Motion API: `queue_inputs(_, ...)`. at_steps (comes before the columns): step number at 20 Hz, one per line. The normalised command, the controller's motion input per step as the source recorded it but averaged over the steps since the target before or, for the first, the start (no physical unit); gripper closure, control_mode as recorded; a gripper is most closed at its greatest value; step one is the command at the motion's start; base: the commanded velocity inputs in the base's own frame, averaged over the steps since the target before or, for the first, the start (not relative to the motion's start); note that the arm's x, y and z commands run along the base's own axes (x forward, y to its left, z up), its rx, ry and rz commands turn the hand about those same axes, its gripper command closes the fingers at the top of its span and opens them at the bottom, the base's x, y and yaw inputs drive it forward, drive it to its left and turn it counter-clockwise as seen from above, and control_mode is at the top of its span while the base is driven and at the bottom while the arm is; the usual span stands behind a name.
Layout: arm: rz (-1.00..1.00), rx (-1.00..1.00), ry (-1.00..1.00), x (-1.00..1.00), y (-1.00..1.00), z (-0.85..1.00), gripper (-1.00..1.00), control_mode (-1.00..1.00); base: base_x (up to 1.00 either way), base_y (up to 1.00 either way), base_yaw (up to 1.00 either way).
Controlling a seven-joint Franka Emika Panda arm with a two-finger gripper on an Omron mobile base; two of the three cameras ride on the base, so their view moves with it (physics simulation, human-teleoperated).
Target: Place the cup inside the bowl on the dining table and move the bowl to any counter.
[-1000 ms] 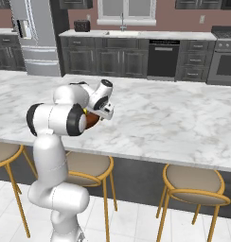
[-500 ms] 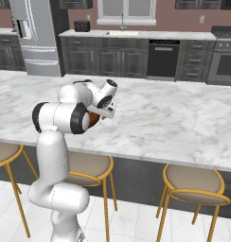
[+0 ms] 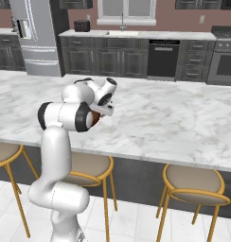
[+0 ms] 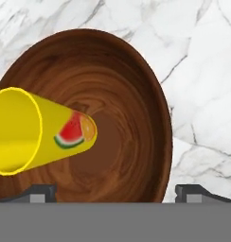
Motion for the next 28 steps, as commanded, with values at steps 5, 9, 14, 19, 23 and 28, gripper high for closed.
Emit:
queue_inputs(5,0.00,0.00,0.00,0.06,0.05,-0.15,-1.00,-1.00,0.00,0.00,0.00)
queue_inputs(9,0.00,0.00,0.01,0.00,0.00,-0.14,-1.00,-1.00,0.00,0.00,0.00)
queue_inputs(14,0.00,0.00,0.02,0.00,0.00,-0.11,-1.00,-1.00,0.00,0.00,0.00)
queue_inputs(19,0.00,0.00,0.00,0.00,0.00,-0.20,-1.00,-1.00,0.00,0.00,0.00)
queue_inputs(23,0.00,0.00,0.00,0.00,0.00,-0.29,-1.00,-1.00,0.00,0.00,0.00)
queue_inputs(28,0.00,0.00,0.00,0.02,0.01,-0.09,-1.00,-1.00,0.00,0.00,0.00)
